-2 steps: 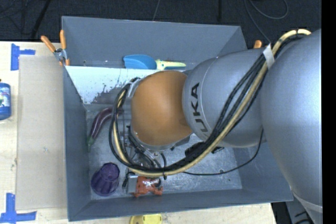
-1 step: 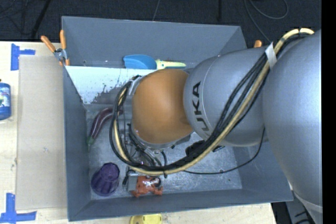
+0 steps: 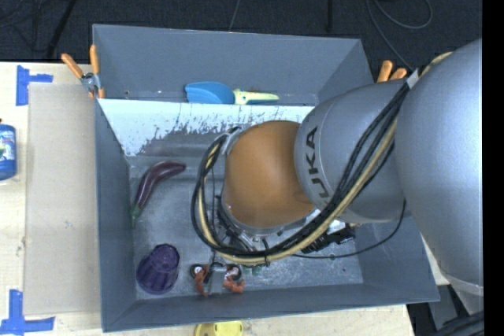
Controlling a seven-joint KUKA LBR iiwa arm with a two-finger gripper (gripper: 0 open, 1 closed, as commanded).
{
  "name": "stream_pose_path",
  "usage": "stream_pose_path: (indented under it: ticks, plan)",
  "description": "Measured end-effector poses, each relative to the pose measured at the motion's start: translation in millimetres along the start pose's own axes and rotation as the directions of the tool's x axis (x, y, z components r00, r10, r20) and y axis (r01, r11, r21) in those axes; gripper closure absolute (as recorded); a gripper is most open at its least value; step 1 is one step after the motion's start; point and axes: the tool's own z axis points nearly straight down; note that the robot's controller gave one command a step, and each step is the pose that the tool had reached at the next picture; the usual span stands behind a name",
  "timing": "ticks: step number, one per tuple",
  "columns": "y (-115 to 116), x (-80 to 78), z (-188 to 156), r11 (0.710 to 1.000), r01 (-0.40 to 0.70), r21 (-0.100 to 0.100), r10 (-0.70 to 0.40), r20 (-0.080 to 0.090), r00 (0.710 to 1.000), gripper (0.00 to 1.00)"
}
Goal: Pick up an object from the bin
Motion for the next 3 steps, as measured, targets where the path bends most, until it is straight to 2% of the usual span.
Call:
stream_pose_path:
  ticks: [1, 2, 3]
  plan:
    - [-27, -16.0, 14, 0.997, 0.078, 0.002, -0.078, -0.001, 0.997, 0.0]
    - [-40, -16.5, 57, 1.0, 0.008, 0.002, -0.007, -0.004, 1.0, 1.0]
    - [-40, -16.5, 56, 1.0, 0.007, 0.001, -0.007, -0.004, 1.0, 1.0]
